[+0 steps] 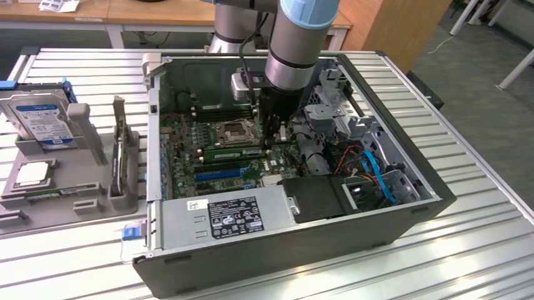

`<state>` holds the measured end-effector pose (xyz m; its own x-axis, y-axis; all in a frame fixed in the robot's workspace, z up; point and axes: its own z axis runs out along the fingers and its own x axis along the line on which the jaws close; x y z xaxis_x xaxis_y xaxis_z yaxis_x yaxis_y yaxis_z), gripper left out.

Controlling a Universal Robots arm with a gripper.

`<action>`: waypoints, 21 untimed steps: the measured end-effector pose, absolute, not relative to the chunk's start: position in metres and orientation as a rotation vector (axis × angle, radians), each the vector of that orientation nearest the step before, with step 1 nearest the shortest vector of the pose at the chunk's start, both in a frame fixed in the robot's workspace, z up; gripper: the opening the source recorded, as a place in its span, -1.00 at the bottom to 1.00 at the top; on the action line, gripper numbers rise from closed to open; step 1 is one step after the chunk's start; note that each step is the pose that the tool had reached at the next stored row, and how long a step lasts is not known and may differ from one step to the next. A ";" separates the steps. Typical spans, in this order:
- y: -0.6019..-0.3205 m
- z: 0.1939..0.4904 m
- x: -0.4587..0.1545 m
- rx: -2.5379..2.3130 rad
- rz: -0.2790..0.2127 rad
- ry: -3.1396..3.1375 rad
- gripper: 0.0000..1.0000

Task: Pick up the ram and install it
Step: 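Press down the ram until it locks into place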

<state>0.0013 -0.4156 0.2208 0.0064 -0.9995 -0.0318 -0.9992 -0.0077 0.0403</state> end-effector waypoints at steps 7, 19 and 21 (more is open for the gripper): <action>-0.416 0.222 0.002 2.223 -0.082 -2.207 -0.80; -0.416 0.222 0.002 2.223 -0.082 -2.207 -0.80; -0.416 0.222 0.002 2.223 -0.082 -2.207 -0.80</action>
